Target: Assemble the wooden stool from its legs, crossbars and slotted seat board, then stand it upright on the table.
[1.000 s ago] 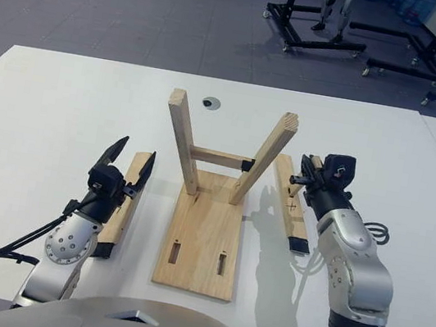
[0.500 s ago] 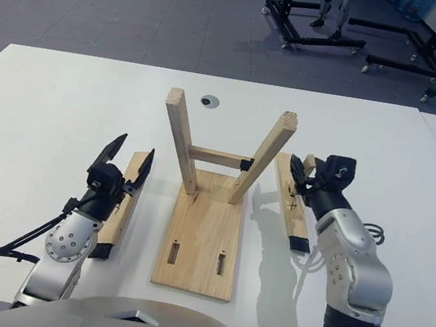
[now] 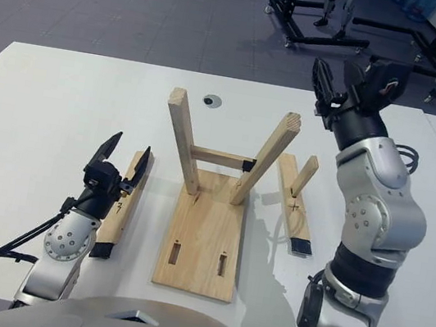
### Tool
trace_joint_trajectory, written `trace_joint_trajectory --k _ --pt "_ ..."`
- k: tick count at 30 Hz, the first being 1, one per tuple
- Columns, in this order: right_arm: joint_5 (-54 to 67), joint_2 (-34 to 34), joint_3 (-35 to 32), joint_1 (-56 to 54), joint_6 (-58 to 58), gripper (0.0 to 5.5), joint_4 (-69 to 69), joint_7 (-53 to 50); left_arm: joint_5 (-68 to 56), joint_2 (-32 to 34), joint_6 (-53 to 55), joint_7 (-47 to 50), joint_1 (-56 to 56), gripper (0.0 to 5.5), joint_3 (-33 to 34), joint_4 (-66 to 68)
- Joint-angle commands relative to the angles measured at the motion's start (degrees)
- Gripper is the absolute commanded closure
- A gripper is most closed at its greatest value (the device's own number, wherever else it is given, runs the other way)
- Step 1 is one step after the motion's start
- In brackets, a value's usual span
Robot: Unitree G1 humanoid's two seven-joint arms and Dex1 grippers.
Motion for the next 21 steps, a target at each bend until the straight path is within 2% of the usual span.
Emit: trace_joint_trajectory --k 1,3,6,18,21 --pt "-5.62 0.01 2.4 9.76 -1.26 2.72 3.29 -0.19 -0.48 0.48 -0.14 -0.83 -0.67 2.4 -0.08 0.78" --pt "-8.36 1.93 5.22 11.93 -3.54 2.72 7.47 0.2 -0.82 0.52 -0.12 -1.19 -1.1 2.4 -0.09 1.33" --pt "-9.06 4.17 7.49 8.42 -5.39 2.72 10.18 0.66 -1.15 0.64 -0.16 -1.91 -2.21 2.4 -0.14 2.33" --pt "-3.82 5.73 -1.27 2.15 -5.93 2.72 4.13 -1.09 -1.47 0.04 -0.79 -1.2 -1.92 2.4 0.62 3.18" --pt "-0.13 5.65 -3.29 3.58 -3.43 2.72 -3.15 -1.6 -1.35 0.09 -0.78 -0.99 -0.5 2.4 0.72 2.11"
